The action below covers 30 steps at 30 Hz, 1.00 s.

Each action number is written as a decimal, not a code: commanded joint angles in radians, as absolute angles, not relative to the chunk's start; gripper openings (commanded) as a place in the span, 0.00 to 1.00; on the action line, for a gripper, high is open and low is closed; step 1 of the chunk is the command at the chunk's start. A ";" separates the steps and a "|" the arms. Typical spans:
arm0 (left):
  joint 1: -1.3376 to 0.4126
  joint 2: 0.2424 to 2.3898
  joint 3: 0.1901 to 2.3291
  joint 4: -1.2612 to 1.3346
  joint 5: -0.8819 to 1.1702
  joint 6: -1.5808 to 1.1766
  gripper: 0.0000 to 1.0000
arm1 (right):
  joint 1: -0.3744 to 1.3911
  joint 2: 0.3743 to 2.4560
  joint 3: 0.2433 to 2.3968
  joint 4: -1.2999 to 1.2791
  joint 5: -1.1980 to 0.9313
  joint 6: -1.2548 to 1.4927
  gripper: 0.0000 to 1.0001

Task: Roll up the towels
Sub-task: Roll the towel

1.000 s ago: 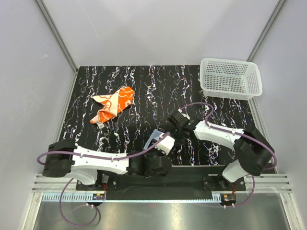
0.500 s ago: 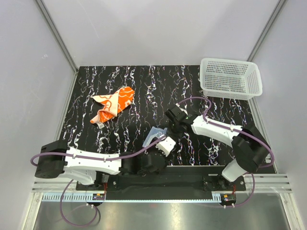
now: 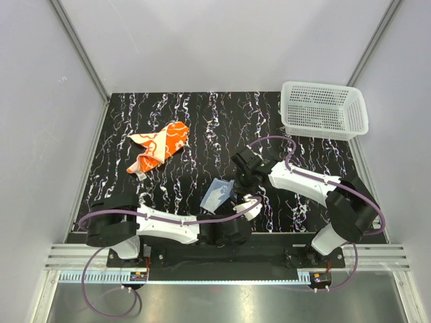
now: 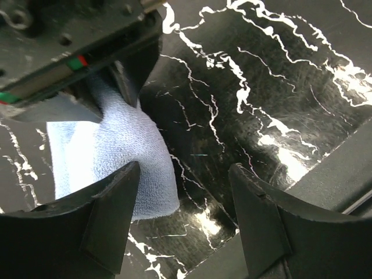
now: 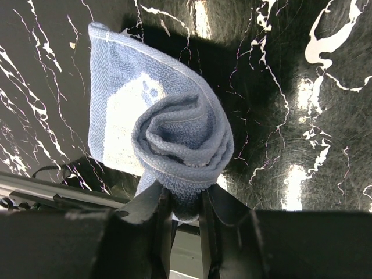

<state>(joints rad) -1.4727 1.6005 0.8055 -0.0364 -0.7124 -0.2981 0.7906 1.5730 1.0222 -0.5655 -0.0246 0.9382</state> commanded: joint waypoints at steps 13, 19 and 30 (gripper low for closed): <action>-1.489 1.666 0.934 -0.158 -0.936 -0.278 0.70 | 0.782 1.563 1.034 -0.551 -0.080 0.925 0.24; -1.488 1.759 0.983 -0.262 -0.942 -0.346 0.70 | 0.782 1.559 1.040 -0.560 -0.075 0.925 0.25; -1.468 1.724 0.931 -0.321 -0.887 -0.462 0.40 | 0.781 1.540 1.037 -0.574 -0.071 0.927 0.25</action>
